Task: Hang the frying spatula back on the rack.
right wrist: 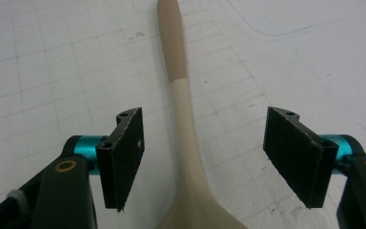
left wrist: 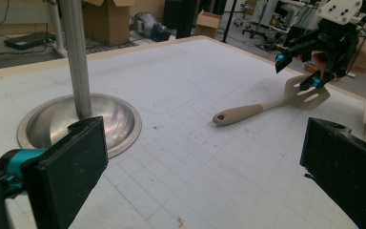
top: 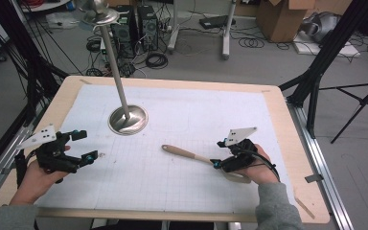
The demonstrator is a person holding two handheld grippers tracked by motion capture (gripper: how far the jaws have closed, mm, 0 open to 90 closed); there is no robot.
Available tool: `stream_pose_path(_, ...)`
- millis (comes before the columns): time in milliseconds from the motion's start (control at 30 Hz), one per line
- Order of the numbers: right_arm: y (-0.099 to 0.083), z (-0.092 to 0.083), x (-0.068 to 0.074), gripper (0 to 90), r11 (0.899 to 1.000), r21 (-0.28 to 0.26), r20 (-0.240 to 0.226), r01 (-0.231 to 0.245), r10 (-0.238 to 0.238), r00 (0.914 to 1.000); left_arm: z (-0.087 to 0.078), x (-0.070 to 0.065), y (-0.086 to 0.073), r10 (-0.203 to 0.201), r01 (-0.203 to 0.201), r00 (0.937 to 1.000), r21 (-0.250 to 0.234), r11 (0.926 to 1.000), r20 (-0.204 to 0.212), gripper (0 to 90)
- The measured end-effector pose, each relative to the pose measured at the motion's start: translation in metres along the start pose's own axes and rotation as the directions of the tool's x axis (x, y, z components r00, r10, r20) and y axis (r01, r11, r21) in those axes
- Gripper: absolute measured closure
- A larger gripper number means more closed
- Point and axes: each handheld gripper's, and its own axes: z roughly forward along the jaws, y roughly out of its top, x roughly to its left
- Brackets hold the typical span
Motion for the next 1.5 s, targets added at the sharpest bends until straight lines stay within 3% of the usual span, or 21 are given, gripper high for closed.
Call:
stream_pose_path(533, 0.000, 0.007, 0.004, 30.2, 0.997, 0.063, -0.022, 0.041, -0.040, 0.9990, 0.000, -0.001, 0.000, 0.007, -0.007, 1.0000, 0.004, 1.0000, -0.002, 2.5)
stream_pose_path(833, 0.001, 0.018, 0.005, 32.2, 0.990, 0.109, -0.047, 0.090, -0.085, 0.9953, -0.001, -0.001, 0.000, 0.007, -0.007, 1.0000, 0.008, 0.9999, -0.005, 2.5)
stream_pose_path(1133, 0.002, 0.022, 0.005, 33.2, 0.991, 0.106, -0.055, 0.083, -0.077, 0.9955, -0.002, -0.001, -0.001, 0.005, -0.005, 0.9999, 0.011, 0.9999, -0.009, 2.5)
stream_pose_path(1500, 0.001, 0.027, 0.004, 40.7, 0.984, 0.152, -0.055, 0.094, -0.087, 0.9947, -0.002, -0.001, -0.002, 0.002, -0.002, 0.9999, 0.012, 0.9999, -0.013, 2.5)
